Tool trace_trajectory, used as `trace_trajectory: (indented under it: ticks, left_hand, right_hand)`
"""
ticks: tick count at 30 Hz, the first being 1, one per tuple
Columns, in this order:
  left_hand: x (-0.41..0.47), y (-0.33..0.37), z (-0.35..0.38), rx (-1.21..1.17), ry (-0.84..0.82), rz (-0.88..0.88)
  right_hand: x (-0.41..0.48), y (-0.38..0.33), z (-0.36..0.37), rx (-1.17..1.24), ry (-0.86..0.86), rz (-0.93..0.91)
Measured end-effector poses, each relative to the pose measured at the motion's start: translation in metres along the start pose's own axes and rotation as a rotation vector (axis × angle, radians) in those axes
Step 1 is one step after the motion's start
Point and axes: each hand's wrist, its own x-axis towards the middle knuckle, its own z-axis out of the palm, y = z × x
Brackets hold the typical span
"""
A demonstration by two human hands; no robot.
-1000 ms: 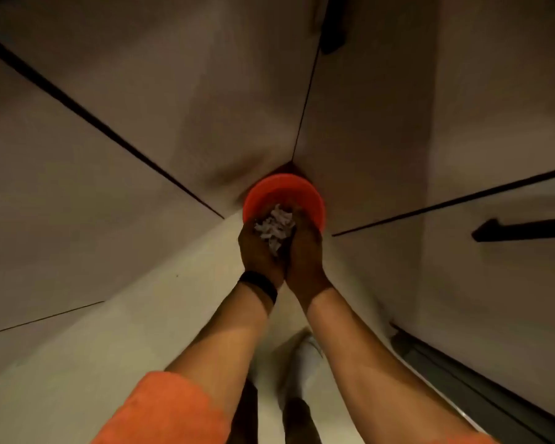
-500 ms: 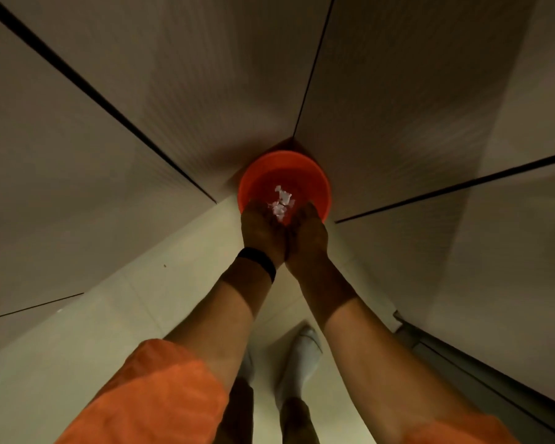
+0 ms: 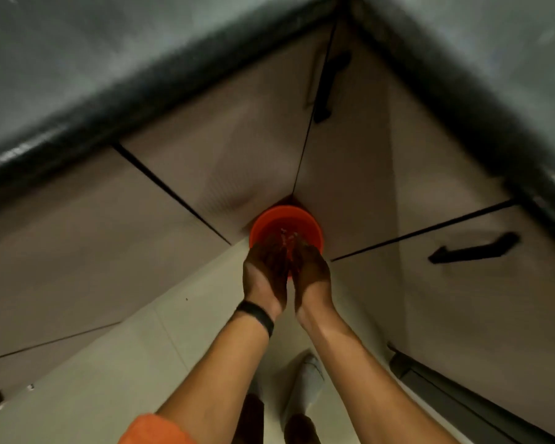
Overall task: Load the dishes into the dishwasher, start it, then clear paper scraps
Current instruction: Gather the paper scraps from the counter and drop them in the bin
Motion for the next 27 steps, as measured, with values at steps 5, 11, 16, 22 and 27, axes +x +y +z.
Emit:
trace_trajectory:
  ticks: [5, 11, 16, 22, 27]
  left_hand:
    - [-0.109, 0.044, 0.037, 0.031, -0.043, 0.035]
    - [-0.238, 0.084, 0.088, 0.068, -0.207, 0.099]
    - [-0.318, 0.088, 0.123, 0.128, -0.33, 0.135]
    - [-0.348, 0.06, 0.163, 0.199, -0.451, 0.079]
    - [-0.339, 0.031, 0.205, 0.299, -0.527, -0.033]
  right_hand:
    - [-0.107, -0.083, 0.012, -0.122, -0.024, -0.135]
    - [-0.223, -0.175, 0.011, -0.236, -0.202, -0.433]
    - [-0.287, -0.23, -0.015, -0.306, -0.243, -0.597]
    - [-0.32, -0.271, -0.058, -0.3, -0.166, -0.752]
    - [-0.316, -0.295, -0.095, -0.27, -0.01, -0.794]
